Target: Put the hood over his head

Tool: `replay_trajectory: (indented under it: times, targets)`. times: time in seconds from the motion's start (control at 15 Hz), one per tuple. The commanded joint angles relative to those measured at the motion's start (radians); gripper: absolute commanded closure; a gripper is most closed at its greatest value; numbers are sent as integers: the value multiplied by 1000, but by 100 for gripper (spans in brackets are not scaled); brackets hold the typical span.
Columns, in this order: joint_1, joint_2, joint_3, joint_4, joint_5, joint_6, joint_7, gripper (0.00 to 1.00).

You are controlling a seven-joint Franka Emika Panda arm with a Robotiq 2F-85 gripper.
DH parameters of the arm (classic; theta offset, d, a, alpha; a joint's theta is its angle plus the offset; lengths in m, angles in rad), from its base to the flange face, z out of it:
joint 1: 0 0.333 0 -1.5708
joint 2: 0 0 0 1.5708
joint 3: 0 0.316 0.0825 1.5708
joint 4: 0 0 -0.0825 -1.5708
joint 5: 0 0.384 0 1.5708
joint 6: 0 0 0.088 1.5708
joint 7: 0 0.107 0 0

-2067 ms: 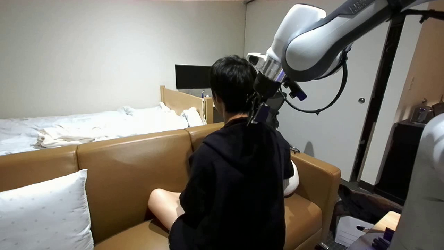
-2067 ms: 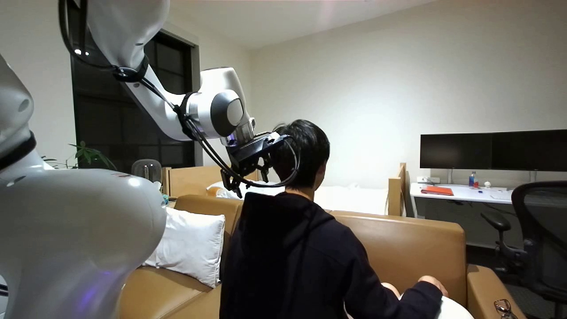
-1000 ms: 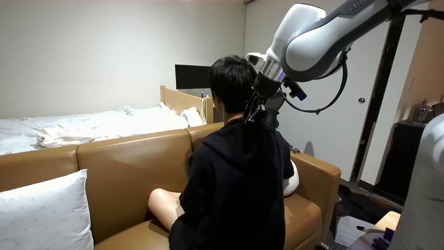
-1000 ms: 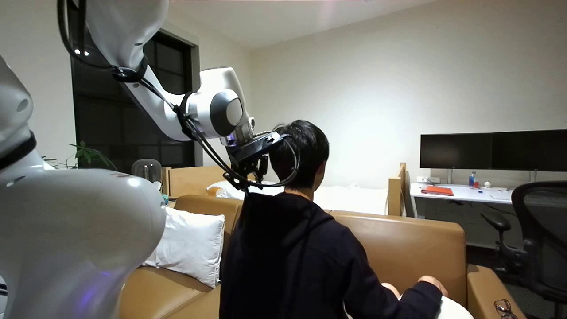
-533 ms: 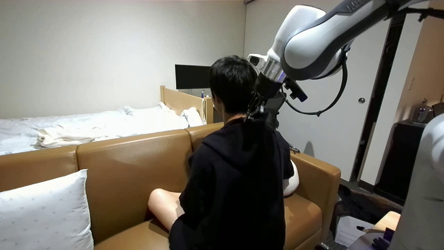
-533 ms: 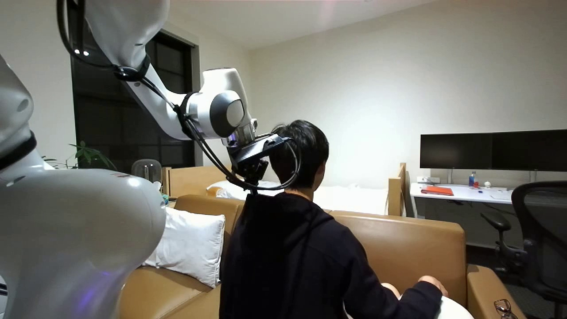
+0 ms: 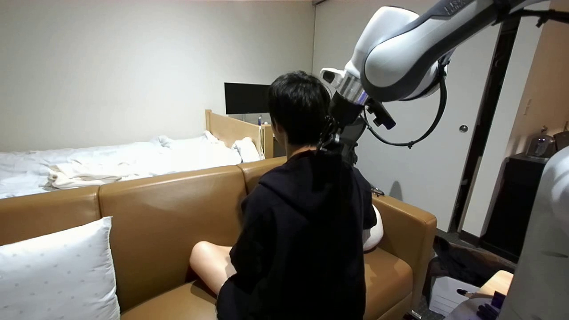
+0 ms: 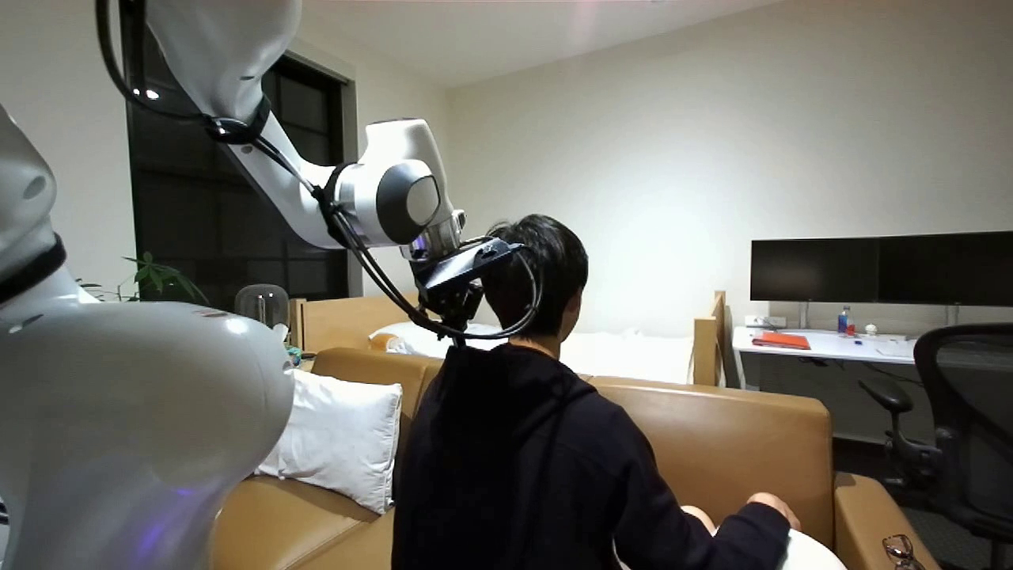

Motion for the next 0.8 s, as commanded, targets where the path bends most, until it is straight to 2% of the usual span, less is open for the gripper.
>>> replay_trajectory:
  times: [0.0,0.33,0.73]
  targets:
    - [-69,-79,39,-27,-27,31,18,100]
    - [-100,-187,20,-10,-29,2,-3,100]
    - [-95,-258,4,36,-25,-49,-10,100]
